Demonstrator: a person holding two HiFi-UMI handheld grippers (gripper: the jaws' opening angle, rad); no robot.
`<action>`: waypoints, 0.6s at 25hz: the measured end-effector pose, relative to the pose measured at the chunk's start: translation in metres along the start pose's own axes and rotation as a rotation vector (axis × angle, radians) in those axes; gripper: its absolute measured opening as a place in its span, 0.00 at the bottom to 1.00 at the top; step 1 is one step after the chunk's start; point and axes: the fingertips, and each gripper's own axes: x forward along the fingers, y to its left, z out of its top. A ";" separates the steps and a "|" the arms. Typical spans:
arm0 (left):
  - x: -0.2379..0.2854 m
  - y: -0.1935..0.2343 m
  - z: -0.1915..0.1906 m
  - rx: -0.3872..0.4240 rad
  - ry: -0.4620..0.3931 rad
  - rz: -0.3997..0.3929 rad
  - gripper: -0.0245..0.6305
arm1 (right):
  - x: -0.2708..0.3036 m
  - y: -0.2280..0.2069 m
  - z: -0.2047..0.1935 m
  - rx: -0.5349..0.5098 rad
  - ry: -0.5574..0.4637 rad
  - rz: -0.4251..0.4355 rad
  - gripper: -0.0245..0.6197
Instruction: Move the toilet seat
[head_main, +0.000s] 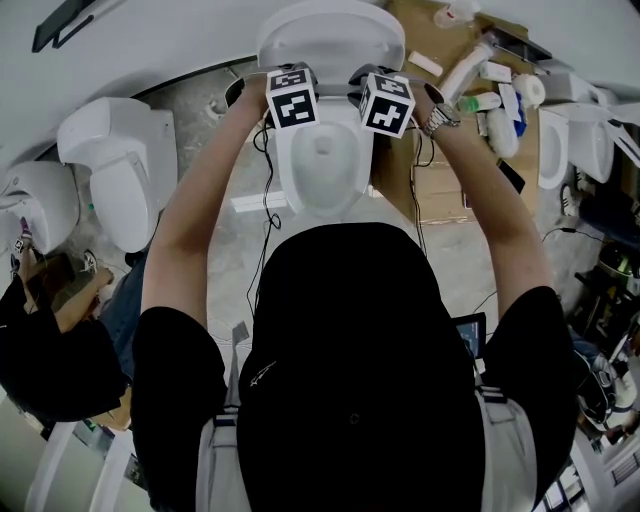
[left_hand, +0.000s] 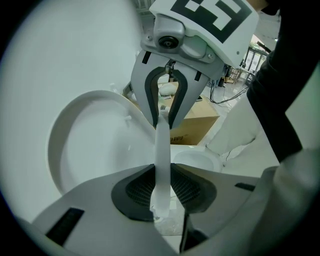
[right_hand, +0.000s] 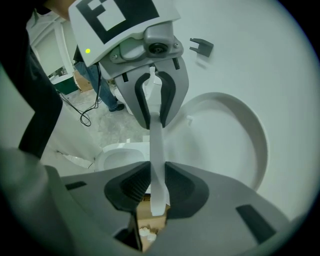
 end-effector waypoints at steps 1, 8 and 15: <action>0.000 0.001 0.000 -0.001 -0.002 0.001 0.19 | 0.000 -0.001 0.000 0.001 -0.001 -0.001 0.19; 0.002 0.016 0.000 -0.007 -0.010 0.012 0.19 | 0.002 -0.016 0.000 0.011 0.000 -0.012 0.19; 0.003 0.031 -0.001 -0.015 -0.012 0.018 0.19 | 0.005 -0.031 0.002 0.024 -0.003 -0.033 0.19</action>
